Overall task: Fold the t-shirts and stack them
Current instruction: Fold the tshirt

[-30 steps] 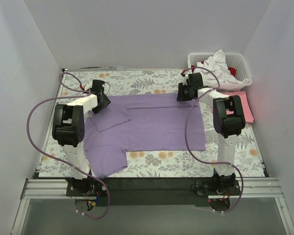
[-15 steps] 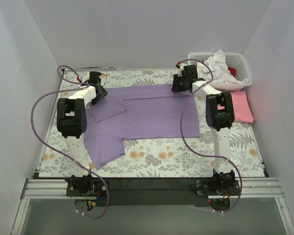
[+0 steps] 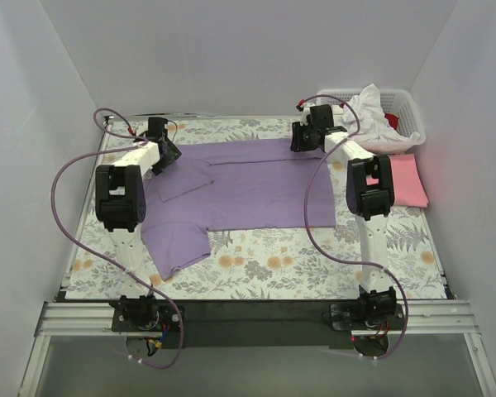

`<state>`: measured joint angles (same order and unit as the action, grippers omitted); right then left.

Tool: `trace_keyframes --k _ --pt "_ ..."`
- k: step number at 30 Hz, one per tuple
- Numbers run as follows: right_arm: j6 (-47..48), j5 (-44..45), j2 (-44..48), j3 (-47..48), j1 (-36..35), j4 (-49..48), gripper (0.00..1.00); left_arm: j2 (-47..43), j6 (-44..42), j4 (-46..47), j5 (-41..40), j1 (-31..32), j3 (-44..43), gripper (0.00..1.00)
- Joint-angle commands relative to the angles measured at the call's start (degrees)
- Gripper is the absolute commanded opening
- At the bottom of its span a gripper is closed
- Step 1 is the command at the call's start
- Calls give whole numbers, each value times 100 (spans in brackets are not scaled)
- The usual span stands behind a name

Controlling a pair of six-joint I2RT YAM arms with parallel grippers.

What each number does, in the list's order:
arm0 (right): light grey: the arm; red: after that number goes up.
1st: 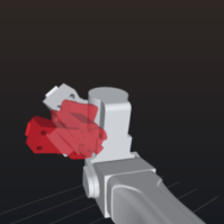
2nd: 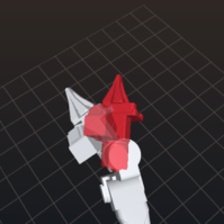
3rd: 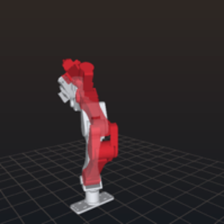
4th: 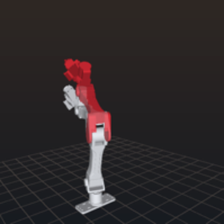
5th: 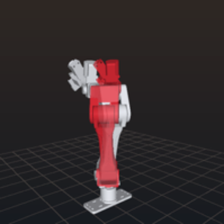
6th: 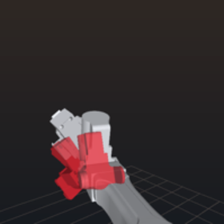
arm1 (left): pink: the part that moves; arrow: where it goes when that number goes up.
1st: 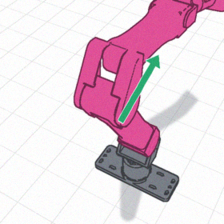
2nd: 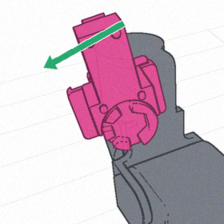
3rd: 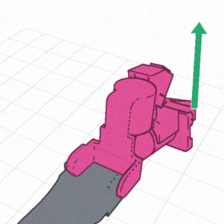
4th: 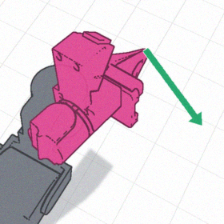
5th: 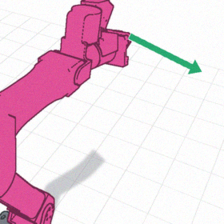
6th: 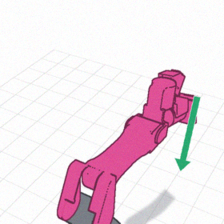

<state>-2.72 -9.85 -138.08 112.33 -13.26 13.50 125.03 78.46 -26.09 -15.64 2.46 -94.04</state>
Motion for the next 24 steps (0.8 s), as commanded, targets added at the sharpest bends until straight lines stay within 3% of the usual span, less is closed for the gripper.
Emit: trace_keyframes --k 1,8,13,19,24 --pt "140 27 1229 -446 16 39 45 -979 56 -300 -123 -17 262 62" --pt "-219 79 3092 -2503 -2 -93 48 -3218 205 -344 -457 -35 2053 65" --pt "-448 -78 4383 -4279 -63 -207 49 -4520 477 -459 -545 -237 3844 65" --pt "-554 -52 5317 -5404 -186 -303 49 -5225 416 -318 -528 -843 5077 65" --pt "-695 -228 5555 -5784 -370 -541 48 -5103 293 -142 -405 -896 5308 58"
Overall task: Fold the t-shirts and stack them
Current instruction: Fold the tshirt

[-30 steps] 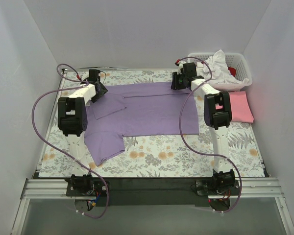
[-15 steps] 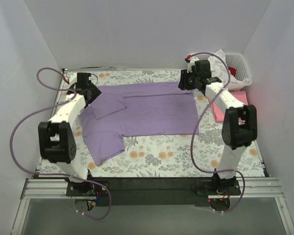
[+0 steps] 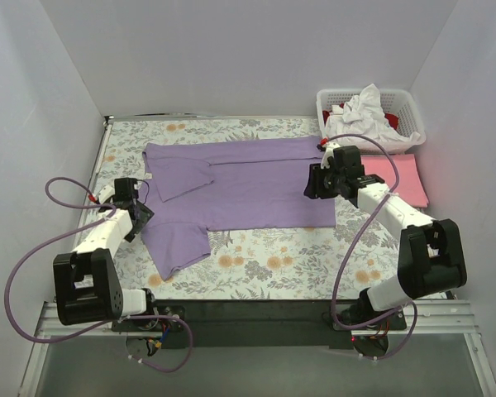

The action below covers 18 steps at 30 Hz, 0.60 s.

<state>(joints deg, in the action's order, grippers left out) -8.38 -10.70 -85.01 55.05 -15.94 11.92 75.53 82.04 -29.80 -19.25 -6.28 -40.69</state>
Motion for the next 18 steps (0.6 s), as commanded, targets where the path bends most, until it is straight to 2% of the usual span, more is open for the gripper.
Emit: trace_keyframes --k 1,14,18 --pt "-120 -143 257 -125 -163 -384 48 -48 -91 229 -36 -31 -27 57" --pt "-102 24 398 -407 -234 -472 48 498 -232 396 -88 -22 61 42" --pt "-85 24 371 -416 -234 -480 48 533 -250 379 -150 -22 43 41"
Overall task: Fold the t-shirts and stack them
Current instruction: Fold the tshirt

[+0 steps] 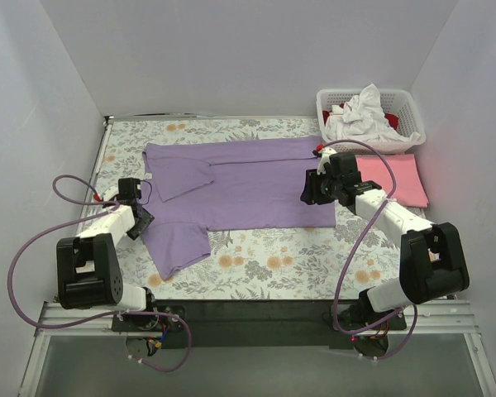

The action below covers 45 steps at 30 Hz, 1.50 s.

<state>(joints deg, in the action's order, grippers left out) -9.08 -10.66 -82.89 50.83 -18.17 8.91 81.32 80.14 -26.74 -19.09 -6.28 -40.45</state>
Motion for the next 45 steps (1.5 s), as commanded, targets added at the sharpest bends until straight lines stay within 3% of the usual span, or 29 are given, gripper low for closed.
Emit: trace_keyframes --k 1,11,29,40,45 --pt "-15 20 168 6 -11 -179 48 -72 -60 81 -165 -22 11 41" --pt "56 -24 160 24 -11 -161 48 -828 2 -68 -209 -22 -77 45" --pt "100 46 256 -29 -2 -161 48 384 -86 -86 -332 -22 -95 38" --pt "64 397 598 -178 7 286 48 622 -148 -235 45 -22 -104 0" --pt "-208 907 853 -503 243 874 52 351 -87 -375 108 -13 -25 0"
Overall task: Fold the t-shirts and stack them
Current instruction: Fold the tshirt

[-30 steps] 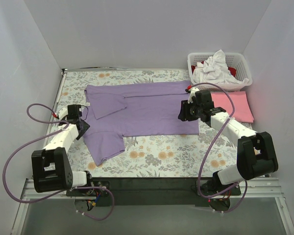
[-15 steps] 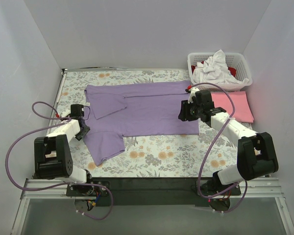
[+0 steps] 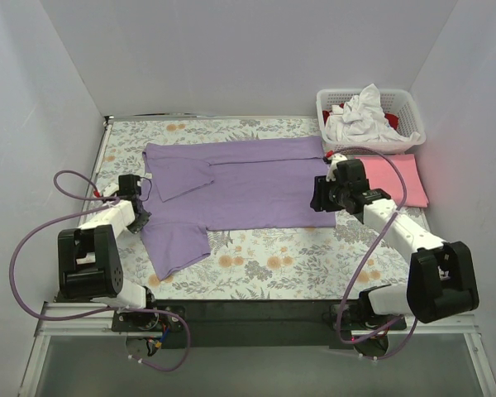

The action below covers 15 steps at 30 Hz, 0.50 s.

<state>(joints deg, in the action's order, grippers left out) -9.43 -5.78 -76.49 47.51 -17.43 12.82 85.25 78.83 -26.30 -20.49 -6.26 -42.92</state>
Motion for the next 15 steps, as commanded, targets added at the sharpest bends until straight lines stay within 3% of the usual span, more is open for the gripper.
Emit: trace_keyframes --k 1,5,11,15 --pt "-243 411 248 -224 274 554 54 -122 89 -454 195 -15 231 0" --pt "-375 -37 231 -593 1021 748 55 -465 299 -612 -182 72 284 0" --pt "-480 279 20 -761 1172 828 54 -694 458 -657 -385 213 319 0" --pt "-630 69 -287 -620 1172 696 46 -703 493 -630 -333 257 310 0"
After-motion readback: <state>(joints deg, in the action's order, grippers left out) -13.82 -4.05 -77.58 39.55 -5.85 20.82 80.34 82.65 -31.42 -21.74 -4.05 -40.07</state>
